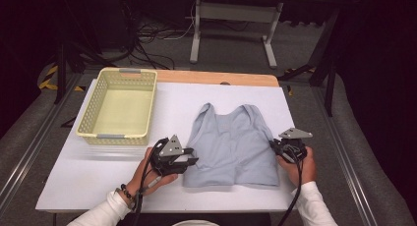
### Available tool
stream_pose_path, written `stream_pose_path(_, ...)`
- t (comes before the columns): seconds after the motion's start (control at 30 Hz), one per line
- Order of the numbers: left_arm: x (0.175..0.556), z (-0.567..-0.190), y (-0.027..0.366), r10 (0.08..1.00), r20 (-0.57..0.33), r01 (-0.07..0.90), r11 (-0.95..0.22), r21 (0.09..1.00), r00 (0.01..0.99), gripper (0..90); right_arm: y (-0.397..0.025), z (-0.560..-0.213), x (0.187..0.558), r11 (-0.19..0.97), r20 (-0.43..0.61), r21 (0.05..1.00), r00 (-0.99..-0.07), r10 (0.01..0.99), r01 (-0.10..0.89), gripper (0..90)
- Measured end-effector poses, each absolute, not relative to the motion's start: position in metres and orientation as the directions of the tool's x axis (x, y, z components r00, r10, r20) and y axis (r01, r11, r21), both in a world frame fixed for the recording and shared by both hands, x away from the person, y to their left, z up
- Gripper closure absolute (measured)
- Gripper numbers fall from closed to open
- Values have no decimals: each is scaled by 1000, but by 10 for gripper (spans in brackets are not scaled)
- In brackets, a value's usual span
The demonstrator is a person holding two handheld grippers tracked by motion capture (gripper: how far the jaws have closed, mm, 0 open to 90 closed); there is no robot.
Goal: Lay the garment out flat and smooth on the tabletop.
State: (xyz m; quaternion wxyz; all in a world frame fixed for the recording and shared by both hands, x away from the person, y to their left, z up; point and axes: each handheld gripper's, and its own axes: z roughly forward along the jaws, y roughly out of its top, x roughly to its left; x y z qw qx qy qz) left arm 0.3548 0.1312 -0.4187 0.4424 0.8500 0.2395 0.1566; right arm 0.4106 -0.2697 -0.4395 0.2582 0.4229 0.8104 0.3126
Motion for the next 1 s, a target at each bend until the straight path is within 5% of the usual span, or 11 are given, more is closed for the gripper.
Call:
stream_pose_path(0.33, 412, -411, 103, 666, 151, 271, -485, 832, 730, 595, -263, -442, 413, 460, -171, 733, -519, 837, 501, 757)
stream_pose_path(0.77, 487, -436, 82, 729, 1, 452, -426, 783, 685, 666, -255, -443, 414, 493, -199, 729, -542, 817, 475, 698)
stream_pose_path(1.0, 507, -449, 71, 733, -9, 487, -442, 754, 680, 736, -254, -445, 415, 498, -205, 725, -540, 816, 477, 668)
